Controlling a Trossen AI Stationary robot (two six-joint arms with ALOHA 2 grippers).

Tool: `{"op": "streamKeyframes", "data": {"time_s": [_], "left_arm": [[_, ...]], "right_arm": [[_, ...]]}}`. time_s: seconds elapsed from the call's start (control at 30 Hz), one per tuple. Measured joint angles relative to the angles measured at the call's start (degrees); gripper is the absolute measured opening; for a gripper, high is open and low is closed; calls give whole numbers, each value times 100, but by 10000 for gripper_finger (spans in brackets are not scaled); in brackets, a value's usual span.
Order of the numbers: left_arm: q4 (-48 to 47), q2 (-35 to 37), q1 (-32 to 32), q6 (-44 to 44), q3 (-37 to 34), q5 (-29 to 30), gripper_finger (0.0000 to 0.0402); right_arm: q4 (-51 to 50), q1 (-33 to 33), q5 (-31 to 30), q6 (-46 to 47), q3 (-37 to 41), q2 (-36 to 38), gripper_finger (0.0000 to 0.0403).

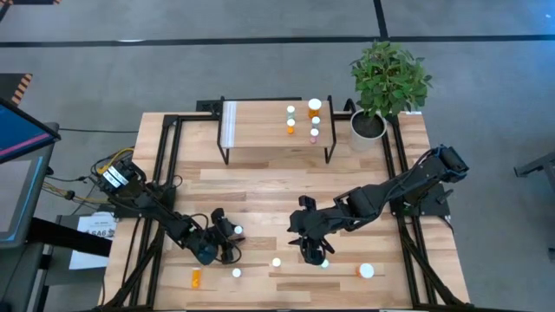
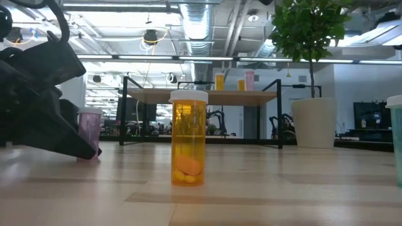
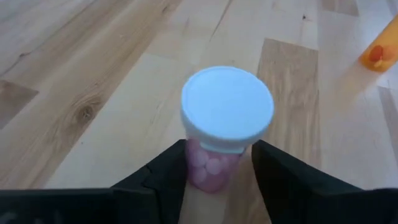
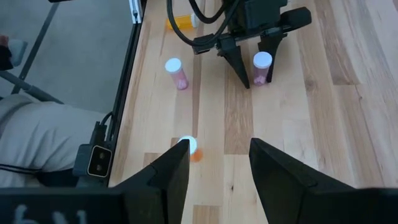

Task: Pick and place medicine bottles onto shelf by color
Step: Put the top small purple pill bottle on the shelf

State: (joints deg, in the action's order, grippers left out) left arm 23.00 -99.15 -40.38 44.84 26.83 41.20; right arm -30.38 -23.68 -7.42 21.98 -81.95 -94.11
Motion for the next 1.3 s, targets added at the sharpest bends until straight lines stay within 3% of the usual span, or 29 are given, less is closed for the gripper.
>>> {"op": "streamKeyframes", "data": {"time_s": [0.37, 0.73, 0.93, 1.3], "left_arm": [[20, 105, 0, 44, 2, -97, 106], [-27, 1336, 399, -448, 40, -675, 96], [-643, 1743, 840, -1014, 518, -1079, 96], [-1504, 1753, 1339, -1913, 1633, -1622, 96]], "right_arm": [[1, 2, 0, 0, 0, 0, 187], [110, 22, -1, -48, 0, 0, 187], [314, 75, -2, -87, 4, 0, 190], [573, 213, -6, -285, 4, 0, 212]]}}
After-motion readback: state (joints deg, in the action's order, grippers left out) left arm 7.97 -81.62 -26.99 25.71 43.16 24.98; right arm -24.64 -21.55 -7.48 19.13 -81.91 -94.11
